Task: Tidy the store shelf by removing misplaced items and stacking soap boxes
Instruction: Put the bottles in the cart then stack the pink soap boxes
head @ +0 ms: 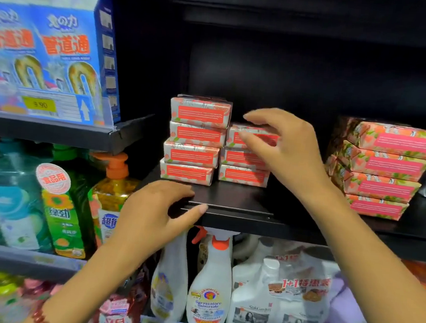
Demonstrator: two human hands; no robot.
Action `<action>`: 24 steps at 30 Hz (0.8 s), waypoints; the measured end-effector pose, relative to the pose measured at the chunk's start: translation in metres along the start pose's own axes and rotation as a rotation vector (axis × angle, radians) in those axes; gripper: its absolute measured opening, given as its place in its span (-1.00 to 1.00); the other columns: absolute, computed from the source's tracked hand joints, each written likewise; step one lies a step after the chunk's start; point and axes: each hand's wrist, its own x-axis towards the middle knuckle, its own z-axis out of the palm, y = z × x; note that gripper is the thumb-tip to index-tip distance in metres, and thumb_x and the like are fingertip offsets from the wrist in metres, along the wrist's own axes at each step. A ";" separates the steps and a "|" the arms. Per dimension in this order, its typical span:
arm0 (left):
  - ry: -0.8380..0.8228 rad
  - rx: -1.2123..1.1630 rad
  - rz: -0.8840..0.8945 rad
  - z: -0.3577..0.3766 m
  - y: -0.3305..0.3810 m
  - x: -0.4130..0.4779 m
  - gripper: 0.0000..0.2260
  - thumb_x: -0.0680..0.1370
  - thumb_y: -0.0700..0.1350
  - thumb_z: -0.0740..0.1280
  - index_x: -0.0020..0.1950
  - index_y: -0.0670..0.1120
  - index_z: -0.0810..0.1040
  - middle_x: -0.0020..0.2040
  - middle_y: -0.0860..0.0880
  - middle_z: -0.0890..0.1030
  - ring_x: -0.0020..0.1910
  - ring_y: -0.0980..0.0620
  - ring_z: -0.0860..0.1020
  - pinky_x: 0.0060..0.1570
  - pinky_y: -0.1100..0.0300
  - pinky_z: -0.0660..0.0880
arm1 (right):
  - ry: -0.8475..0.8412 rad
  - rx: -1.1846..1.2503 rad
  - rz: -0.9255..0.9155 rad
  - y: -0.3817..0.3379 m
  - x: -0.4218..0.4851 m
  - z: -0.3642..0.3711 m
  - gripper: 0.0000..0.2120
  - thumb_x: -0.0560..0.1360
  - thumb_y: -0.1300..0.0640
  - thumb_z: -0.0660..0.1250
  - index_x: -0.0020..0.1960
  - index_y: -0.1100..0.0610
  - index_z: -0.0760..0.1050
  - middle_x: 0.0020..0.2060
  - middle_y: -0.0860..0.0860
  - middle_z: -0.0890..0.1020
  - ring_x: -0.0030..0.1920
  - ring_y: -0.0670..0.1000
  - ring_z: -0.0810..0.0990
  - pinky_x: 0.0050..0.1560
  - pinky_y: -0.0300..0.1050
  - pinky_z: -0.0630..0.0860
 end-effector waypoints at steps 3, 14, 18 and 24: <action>0.018 0.020 -0.002 0.002 0.000 -0.004 -0.51 0.44 0.31 0.18 0.03 -0.01 0.68 -0.04 0.08 0.68 -0.03 0.08 0.62 -0.07 0.30 0.41 | -0.133 -0.097 -0.030 -0.013 0.038 0.012 -0.54 0.48 -0.06 0.35 0.31 0.11 0.44 0.22 -0.01 0.53 0.21 -0.08 0.46 0.23 -0.21 0.37; 0.037 0.029 0.006 0.004 0.001 -0.004 -0.52 0.45 0.29 0.18 0.01 -0.03 0.68 -0.06 0.05 0.69 -0.07 0.07 0.64 -0.09 0.28 0.44 | -0.315 -0.266 -0.003 -0.011 0.077 0.047 -0.42 0.37 -0.15 0.43 0.27 0.13 0.43 0.12 0.05 0.52 0.14 0.04 0.49 0.16 -0.02 0.48; 0.026 0.021 0.025 0.004 0.000 -0.003 -0.52 0.45 0.30 0.18 0.00 -0.02 0.68 -0.08 0.06 0.69 -0.08 0.09 0.64 -0.11 0.29 0.44 | -0.187 -0.276 -0.092 -0.012 0.062 0.045 -0.26 0.36 -0.09 0.47 0.41 0.15 0.29 0.28 0.09 0.39 0.35 0.10 0.26 0.26 0.03 0.37; 0.186 -0.159 0.078 -0.010 -0.002 0.011 -0.69 0.47 0.14 0.28 0.02 -0.02 0.65 -0.07 0.15 0.63 -0.05 0.18 0.54 -0.08 0.29 0.48 | 0.056 -0.267 -0.269 0.001 0.023 0.028 -0.32 0.32 -0.12 0.49 0.29 0.23 0.39 0.18 0.14 0.47 0.21 0.05 0.35 0.02 -0.07 0.46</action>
